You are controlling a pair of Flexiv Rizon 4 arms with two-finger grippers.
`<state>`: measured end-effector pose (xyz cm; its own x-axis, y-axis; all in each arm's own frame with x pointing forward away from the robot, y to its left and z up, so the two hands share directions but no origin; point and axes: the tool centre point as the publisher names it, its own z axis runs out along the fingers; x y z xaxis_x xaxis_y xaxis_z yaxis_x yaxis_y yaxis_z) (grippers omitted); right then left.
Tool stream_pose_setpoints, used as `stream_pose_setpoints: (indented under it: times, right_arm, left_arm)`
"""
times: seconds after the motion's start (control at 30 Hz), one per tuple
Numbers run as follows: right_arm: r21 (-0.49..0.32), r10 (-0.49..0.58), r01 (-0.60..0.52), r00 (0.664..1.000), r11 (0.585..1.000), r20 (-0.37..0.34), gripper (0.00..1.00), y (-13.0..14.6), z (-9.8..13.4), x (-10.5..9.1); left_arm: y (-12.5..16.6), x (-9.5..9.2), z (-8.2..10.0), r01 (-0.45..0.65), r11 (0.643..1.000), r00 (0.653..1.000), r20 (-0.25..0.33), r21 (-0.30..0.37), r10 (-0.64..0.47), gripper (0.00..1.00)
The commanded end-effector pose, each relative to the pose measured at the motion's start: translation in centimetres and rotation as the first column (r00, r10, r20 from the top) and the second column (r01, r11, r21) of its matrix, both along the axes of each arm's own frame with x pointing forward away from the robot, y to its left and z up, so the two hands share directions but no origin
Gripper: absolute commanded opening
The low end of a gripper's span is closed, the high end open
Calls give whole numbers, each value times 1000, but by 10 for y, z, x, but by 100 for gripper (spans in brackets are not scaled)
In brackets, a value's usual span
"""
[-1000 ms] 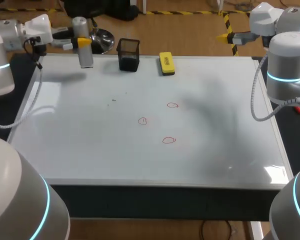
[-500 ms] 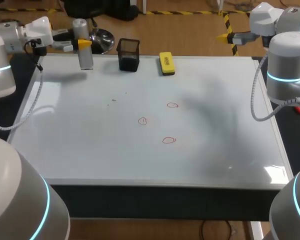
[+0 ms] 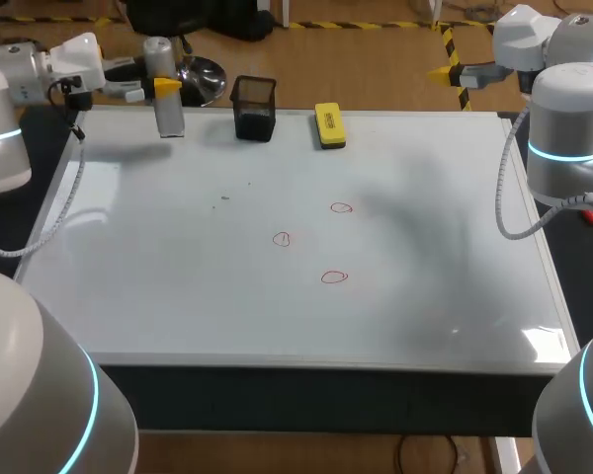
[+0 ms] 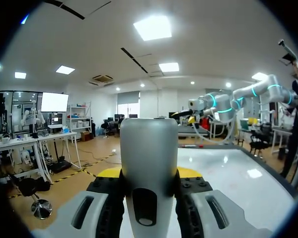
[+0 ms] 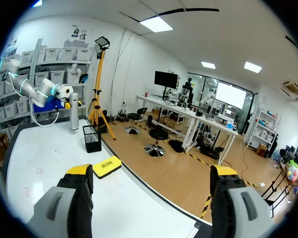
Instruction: Pick up the inspection probe, press it on each red-marked spot on the whiteboard one by one, put down the probe, pick up the eraser, and wipe off all the red marks.
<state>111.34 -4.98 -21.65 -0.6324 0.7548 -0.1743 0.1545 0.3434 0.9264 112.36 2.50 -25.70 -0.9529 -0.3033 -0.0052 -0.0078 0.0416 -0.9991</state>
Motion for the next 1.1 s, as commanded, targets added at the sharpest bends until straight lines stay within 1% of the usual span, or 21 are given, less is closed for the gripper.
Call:
stream_pose_setpoints:
  times: [0.03,0.23,0.27,0.3,0.33,0.47,0.53,0.57,0.67,0.73,0.77,0.87,0.97,1.03,1.07,1.1]
  right_arm:
    - [-1,0,0,1000,1000,-2,100,0,0,1]
    - [-1,0,0,1000,1000,-2,100,0,0,1]
    - [-12,20,-20,999,1000,-29,100,1,-2,6]
    - [-23,51,-51,998,998,-23,100,1,-4,12]
    - [-17,91,-91,996,996,-13,100,3,-4,19]
    - [-34,198,-199,980,979,-26,100,7,-5,48]
    - [-42,279,-280,960,959,-26,100,11,-5,64]
    - [-61,295,-296,955,953,-30,100,14,-4,72]
    - [-90,382,-386,922,918,-55,100,20,-4,93]
    - [-93,431,-436,900,895,-62,100,24,-4,105]
    - [-94,454,-459,888,883,-74,100,25,-5,110]
    - [-119,548,-561,827,819,-129,100,35,-9,124]
    - [-146,631,-660,749,737,-200,100,45,-14,134]
    - [-178,687,-734,677,655,-263,100,54,-19,140]
    - [-178,703,-752,658,635,-272,100,58,-19,142]
    - [-189,718,-775,631,603,-294,100,61,-20,145]
  left_arm:
    - [-1,-1,1,-4,1000,1000,2,0,4,0]
    - [-1,-1,1,-4,1000,1000,2,0,4,0]
    - [-1,-1,1,-4,1000,1000,2,0,4,0]
    - [-1,-1,1,-4,1000,1000,2,0,4,0]
    - [-1,-1,1,-4,1000,1000,2,0,4,0]
    - [-1,-1,1,-4,1000,1000,2,0,4,0]
    - [-1,-1,1,-4,1000,1000,2,0,4,0]
    - [-1,-1,1,-4,1000,1000,2,0,4,0]
    - [-1,-1,1,-4,1000,1000,2,0,4,0]
    - [-1,-1,1,-4,1000,1000,2,0,4,0]
    - [-1,-1,1,-4,1000,1000,2,0,4,0]
    - [-1,-1,1,-4,1000,1000,2,0,4,0]
    - [-1,-1,1,-4,1000,1000,2,0,4,0]
    - [-1,-1,1,-4,1000,1000,2,0,4,0]
    - [-1,-1,1,-4,1000,1000,2,0,4,0]
    - [-1,-1,1,-4,1000,1000,2,0,4,0]
